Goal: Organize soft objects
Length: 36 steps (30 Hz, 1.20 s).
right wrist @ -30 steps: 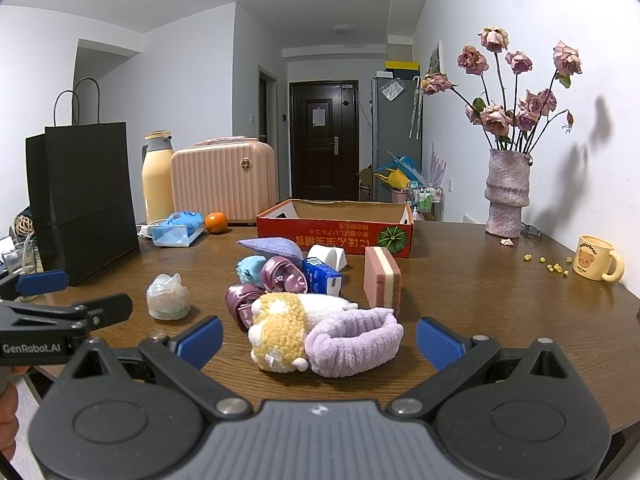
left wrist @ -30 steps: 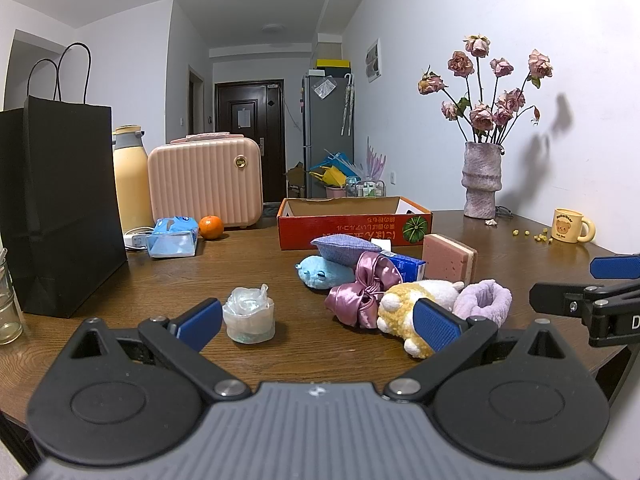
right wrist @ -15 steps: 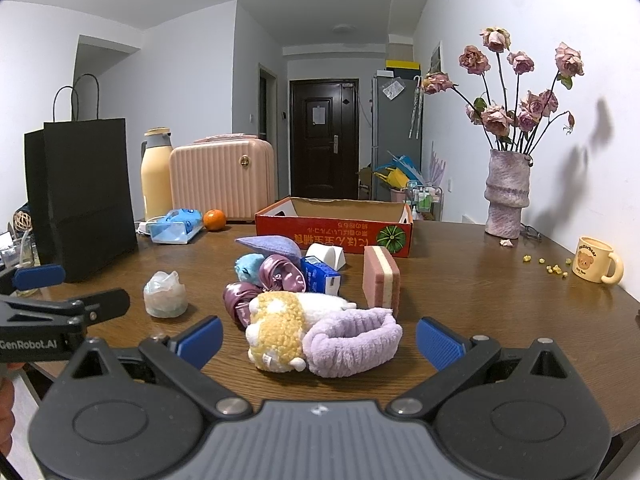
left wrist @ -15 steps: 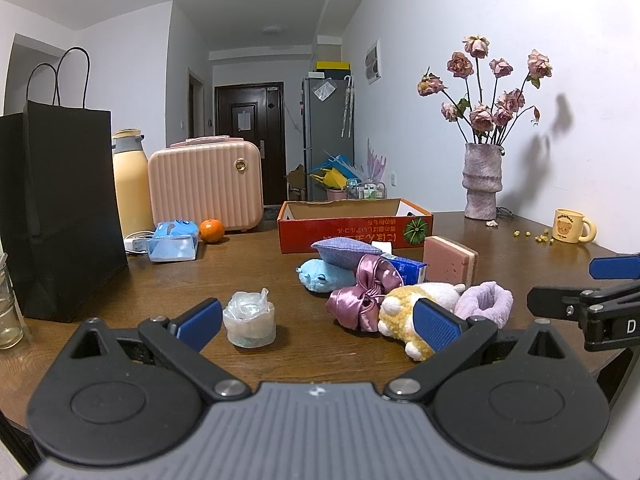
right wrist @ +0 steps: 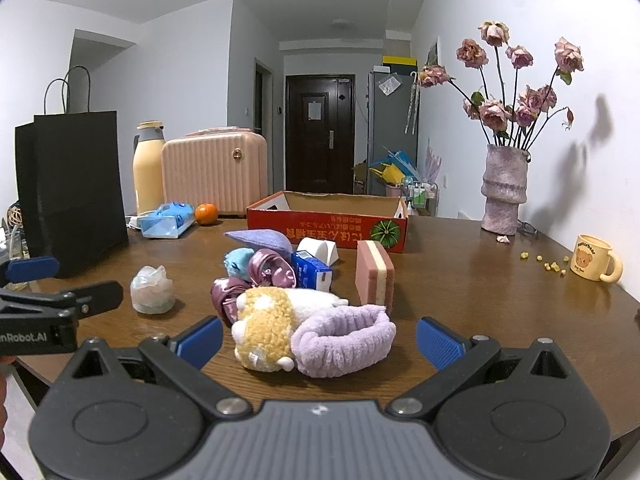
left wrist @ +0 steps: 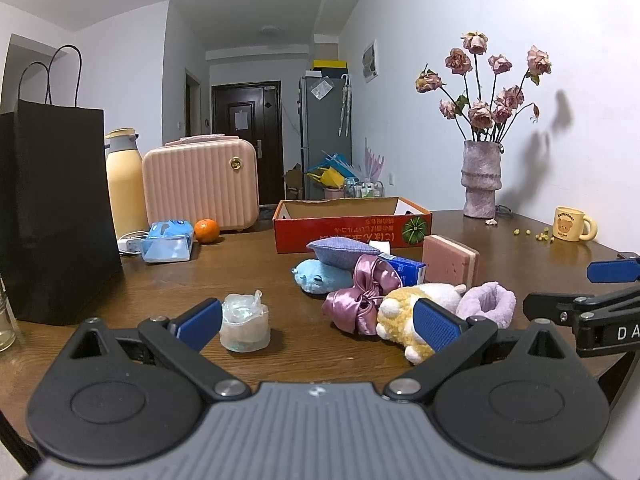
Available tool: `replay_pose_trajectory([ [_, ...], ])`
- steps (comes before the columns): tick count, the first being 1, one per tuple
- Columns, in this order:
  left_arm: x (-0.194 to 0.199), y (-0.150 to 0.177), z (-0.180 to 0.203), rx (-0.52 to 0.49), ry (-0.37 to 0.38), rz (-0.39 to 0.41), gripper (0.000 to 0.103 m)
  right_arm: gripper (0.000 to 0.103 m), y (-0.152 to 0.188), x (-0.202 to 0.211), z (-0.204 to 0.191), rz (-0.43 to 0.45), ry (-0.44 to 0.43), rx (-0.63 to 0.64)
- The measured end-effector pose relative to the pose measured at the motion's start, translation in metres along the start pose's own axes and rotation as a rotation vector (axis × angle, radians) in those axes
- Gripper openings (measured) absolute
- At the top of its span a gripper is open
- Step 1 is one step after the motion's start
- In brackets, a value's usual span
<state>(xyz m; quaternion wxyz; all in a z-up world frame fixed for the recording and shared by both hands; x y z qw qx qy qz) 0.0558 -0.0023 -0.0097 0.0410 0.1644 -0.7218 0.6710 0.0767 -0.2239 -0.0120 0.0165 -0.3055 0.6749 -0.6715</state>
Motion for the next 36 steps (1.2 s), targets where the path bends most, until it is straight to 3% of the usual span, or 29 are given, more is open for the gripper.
replay_pose_trajectory([
  [36, -0.061, 0.012, 0.021, -0.009, 0.037, -0.05, 0.103, 0.102, 0.008, -0.075, 0.036, -0.071, 0.044, -0.036],
])
Point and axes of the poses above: each gripper's, at about its wrist camera, not at the fingertips, and x roughly against the way its jaws point, z to its right, y to its underside, the point moved 5 cm from there along -x, roughly the way its jaws point, and after that the axes turned 11 degrees about -y, right-handed, at the moved point
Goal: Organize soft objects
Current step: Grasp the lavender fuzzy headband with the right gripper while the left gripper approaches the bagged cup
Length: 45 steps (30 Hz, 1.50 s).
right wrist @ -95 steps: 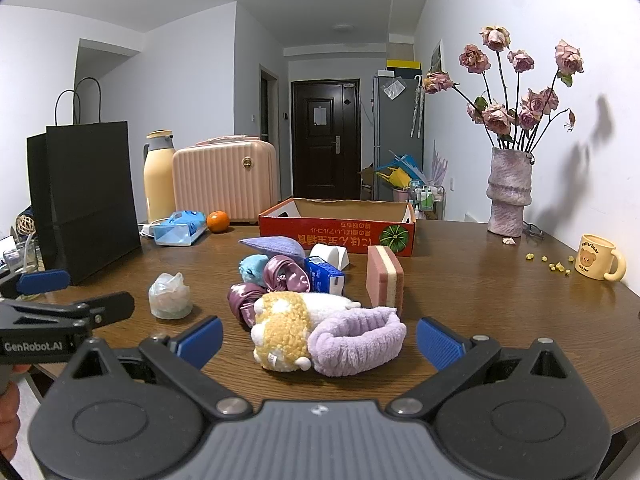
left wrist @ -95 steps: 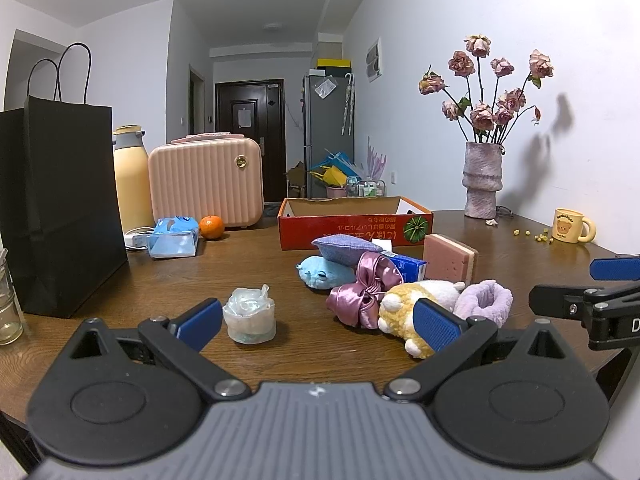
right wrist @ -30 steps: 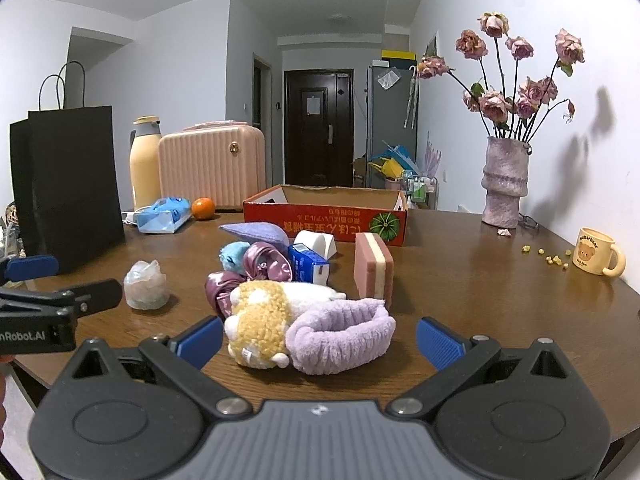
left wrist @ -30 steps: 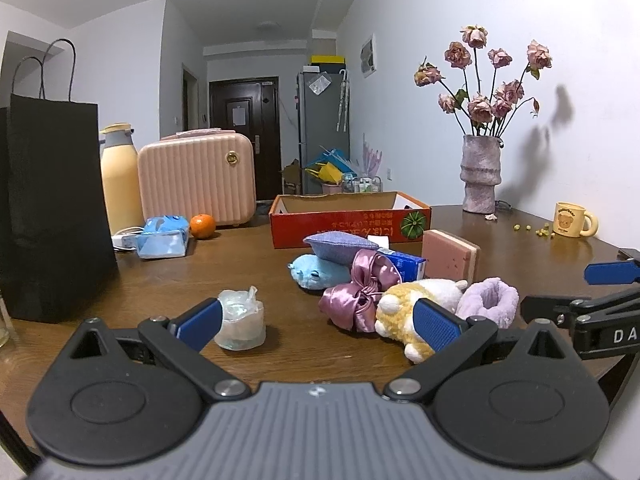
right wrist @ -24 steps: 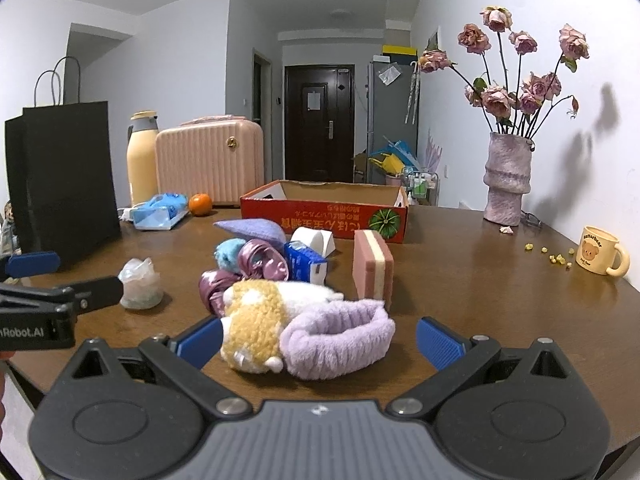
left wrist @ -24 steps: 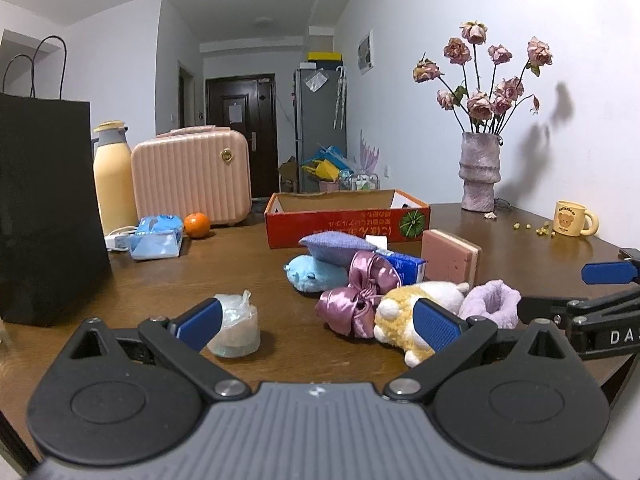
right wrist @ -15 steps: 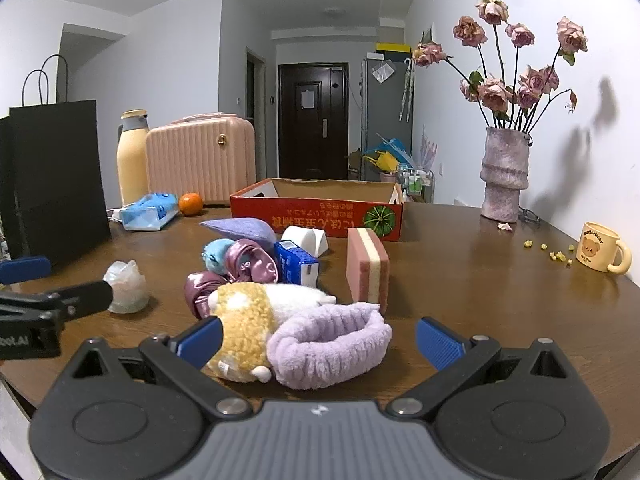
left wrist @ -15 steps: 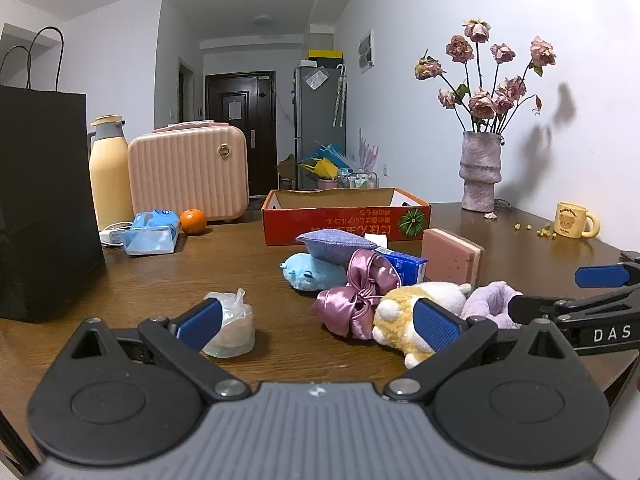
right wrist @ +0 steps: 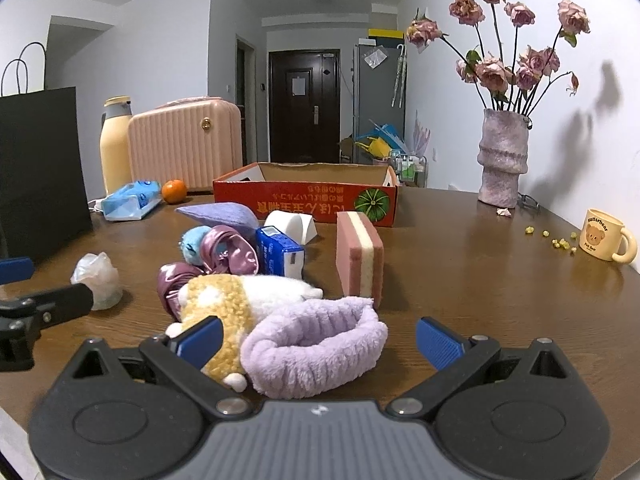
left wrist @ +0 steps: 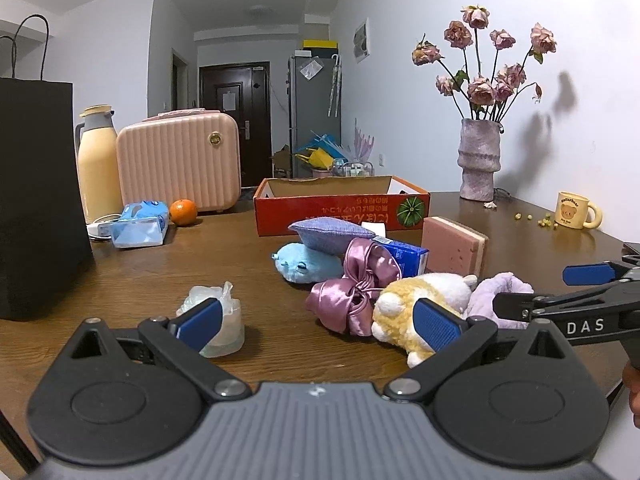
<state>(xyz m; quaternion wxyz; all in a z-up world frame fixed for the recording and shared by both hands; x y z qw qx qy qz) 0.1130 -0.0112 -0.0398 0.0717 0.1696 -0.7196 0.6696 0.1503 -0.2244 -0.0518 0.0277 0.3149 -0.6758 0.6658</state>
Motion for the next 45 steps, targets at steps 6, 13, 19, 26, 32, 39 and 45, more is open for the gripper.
replay_pose_trajectory([
  [6, -0.008, 0.001, 0.002, 0.0, -0.003, -0.013, 0.103, 0.102, 0.001, -0.015, 0.005, -0.016, 0.005, -0.009],
  [13, -0.016, 0.004, 0.004, 0.002, -0.009, -0.034, 0.103, 0.102, 0.002, -0.033, 0.01, -0.037, 0.012, -0.015],
  [19, -0.022, 0.005, 0.006, 0.002, -0.012, -0.05, 0.103, 0.102, 0.006, -0.047, 0.012, -0.065, 0.023, -0.022],
  [26, -0.026, 0.006, 0.009, 0.003, -0.009, -0.065, 0.103, 0.091, 0.013, -0.057, 0.016, -0.087, 0.026, -0.035],
  [32, -0.026, 0.007, 0.011, 0.0, -0.01, -0.068, 0.103, 0.076, 0.021, -0.062, 0.017, -0.098, -0.002, -0.06],
  [39, -0.026, 0.008, 0.011, 0.0, -0.017, -0.067, 0.103, 0.044, 0.025, -0.06, 0.022, -0.076, -0.041, -0.092],
  [45, -0.031, 0.004, -0.006, 0.015, -0.068, -0.059, 0.103, 0.033, 0.023, -0.049, 0.032, -0.022, -0.063, -0.132],
])
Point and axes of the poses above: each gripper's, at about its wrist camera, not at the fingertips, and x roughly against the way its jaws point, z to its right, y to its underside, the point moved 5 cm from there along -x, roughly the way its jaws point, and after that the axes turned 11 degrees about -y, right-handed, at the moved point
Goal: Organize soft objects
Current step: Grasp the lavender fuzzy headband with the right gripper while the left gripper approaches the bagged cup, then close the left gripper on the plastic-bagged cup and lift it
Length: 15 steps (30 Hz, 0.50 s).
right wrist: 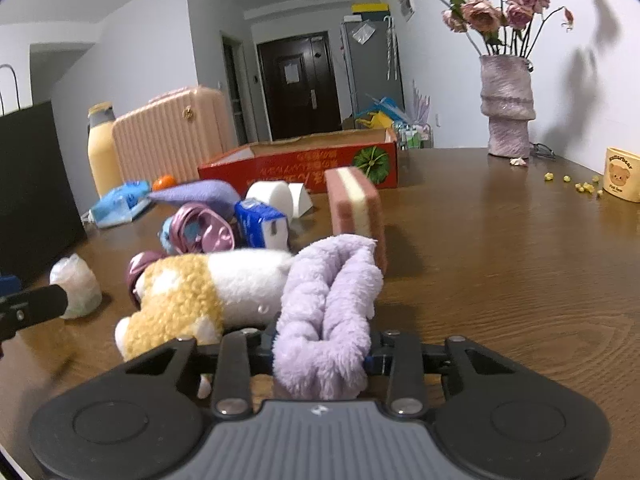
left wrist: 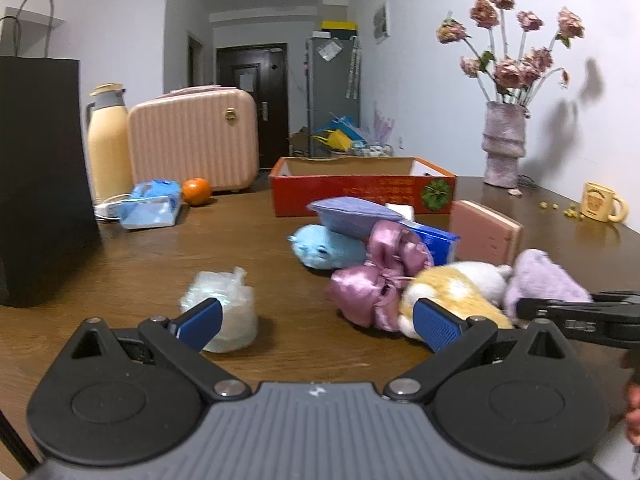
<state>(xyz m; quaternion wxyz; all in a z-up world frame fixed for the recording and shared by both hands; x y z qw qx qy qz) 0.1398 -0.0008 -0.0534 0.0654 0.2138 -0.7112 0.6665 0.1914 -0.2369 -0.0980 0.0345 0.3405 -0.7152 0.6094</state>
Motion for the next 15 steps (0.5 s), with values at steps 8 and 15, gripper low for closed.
replay_pose_trajectory([
  [8, -0.019, -0.011, -0.028, 0.004, -0.093, 0.002, 0.103, 0.033, -0.007, 0.012, 0.01, 0.058, 0.018, -0.01],
  [15, -0.044, -0.016, -0.04, 0.0, -0.13, -0.025, 0.103, 0.033, -0.01, 0.016, 0.016, 0.08, 0.035, -0.009],
])
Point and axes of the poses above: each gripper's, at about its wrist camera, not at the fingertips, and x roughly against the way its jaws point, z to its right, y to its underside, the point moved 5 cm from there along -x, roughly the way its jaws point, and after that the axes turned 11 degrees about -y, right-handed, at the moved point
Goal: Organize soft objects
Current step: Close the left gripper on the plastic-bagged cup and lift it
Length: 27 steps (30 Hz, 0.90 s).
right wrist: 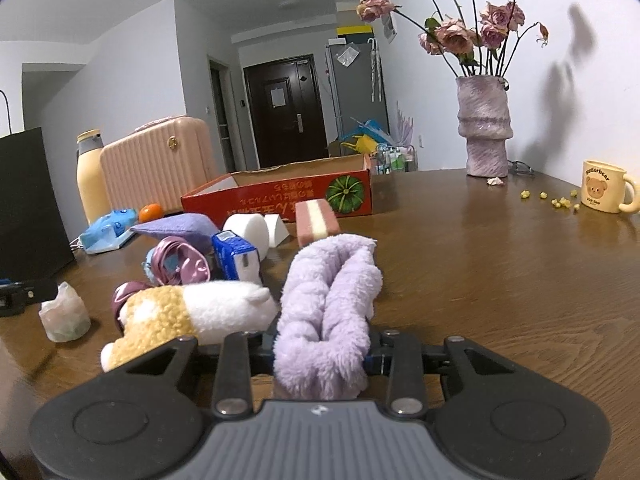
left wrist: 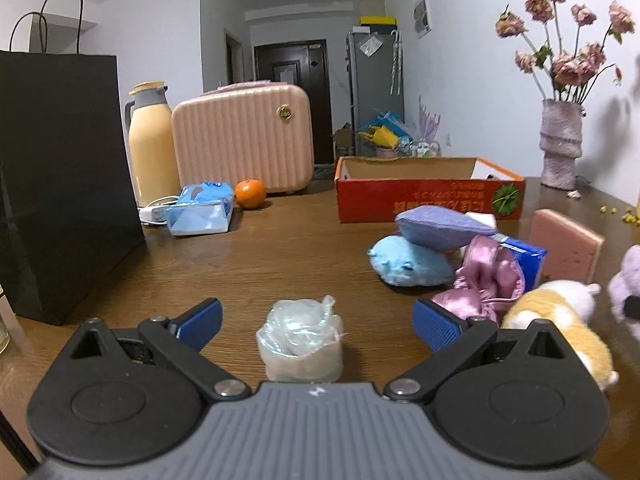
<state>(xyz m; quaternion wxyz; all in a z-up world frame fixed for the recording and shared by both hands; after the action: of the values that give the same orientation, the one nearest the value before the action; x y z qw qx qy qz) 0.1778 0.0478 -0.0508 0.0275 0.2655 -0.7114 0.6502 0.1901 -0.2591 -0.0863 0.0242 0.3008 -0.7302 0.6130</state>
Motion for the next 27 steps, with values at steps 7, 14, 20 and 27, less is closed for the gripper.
replay_pose_trajectory([
  [7, -0.026, 0.005, -0.005, 0.023, 0.002, -0.045, 0.103, 0.033, -0.003, 0.003, 0.008, 0.015, 0.022, -0.002],
  [14, -0.042, 0.009, -0.007, 0.042, 0.003, -0.087, 0.103, 0.033, -0.002, 0.001, 0.012, 0.013, 0.033, -0.002],
  [20, -0.046, 0.01, -0.004, 0.031, 0.015, -0.098, 0.089, 0.033, -0.002, -0.002, 0.012, 0.006, 0.033, -0.001],
  [27, -0.05, 0.012, -0.001, 0.038, 0.072, -0.126, 0.052, 0.033, -0.002, -0.002, 0.012, 0.003, 0.031, 0.0],
])
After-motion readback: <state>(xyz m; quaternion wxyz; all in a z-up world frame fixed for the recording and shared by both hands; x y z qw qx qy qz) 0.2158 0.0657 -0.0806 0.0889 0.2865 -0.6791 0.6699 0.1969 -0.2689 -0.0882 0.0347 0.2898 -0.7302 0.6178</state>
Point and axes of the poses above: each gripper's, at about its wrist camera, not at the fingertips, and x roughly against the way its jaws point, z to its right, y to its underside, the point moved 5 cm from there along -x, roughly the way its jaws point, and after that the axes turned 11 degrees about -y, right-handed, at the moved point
